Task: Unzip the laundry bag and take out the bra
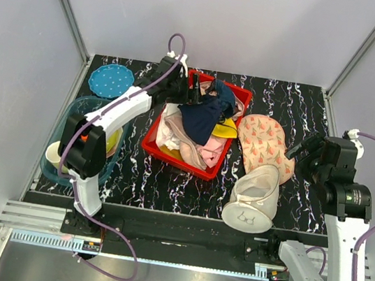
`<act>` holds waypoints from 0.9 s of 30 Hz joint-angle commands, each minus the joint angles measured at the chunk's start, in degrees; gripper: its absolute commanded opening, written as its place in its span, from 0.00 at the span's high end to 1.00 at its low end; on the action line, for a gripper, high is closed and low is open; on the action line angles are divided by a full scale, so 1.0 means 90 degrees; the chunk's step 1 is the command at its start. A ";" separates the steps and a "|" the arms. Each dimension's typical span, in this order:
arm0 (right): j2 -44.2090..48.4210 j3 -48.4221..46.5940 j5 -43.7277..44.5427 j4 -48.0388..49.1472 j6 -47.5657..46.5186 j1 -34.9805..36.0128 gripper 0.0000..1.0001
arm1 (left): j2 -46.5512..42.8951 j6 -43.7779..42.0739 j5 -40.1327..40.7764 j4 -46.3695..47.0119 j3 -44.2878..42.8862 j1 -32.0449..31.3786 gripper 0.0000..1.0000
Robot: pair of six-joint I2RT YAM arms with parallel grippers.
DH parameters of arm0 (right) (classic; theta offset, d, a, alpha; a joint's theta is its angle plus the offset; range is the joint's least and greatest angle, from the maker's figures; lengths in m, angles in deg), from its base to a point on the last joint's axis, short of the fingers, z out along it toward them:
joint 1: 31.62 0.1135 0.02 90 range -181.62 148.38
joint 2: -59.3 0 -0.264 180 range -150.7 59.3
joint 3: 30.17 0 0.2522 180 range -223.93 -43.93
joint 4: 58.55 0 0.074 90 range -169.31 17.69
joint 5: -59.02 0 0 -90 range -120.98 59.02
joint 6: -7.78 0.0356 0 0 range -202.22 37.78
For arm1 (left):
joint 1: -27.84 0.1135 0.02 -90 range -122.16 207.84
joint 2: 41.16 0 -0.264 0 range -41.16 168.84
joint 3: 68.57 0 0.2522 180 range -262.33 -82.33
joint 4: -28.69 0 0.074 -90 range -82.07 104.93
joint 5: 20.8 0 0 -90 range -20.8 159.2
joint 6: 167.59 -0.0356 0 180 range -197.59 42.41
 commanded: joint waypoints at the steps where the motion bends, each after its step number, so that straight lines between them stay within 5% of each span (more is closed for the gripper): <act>1: -0.0045 -0.0017 -0.0096 0.0275 -0.0037 -0.0031 0.04 | -0.1009 -0.0328 0.0937 0.0069 -0.0623 -0.0007 0.18; 7: -0.0163 0.0100 -0.0233 0.0363 -0.0106 -0.0031 0.04 | -0.1928 -0.0719 0.1280 -0.0107 -0.0907 -0.0104 0.11; 14: -0.0260 0.0500 -0.0604 0.0237 -0.0018 -0.0031 0.02 | -0.1987 -0.0817 -0.0087 -0.0536 -0.0420 -0.1254 0.12; 24: 0.0052 0.2940 -0.1287 0.0480 0.1183 -0.0021 0.01 | -0.2680 -0.0368 -0.0089 -0.0165 0.1134 -0.1794 0.12; 26: 0.0198 0.3253 -0.1462 0.0792 0.1300 -0.0021 0.07 | -0.2836 -0.0445 -0.0030 -0.0185 0.1202 -0.1794 0.12; 27: 0.0228 0.3438 -0.1550 0.0909 0.1368 -0.0021 0.39 | -0.2856 -0.0465 -0.0029 -0.0204 0.1193 -0.1784 0.12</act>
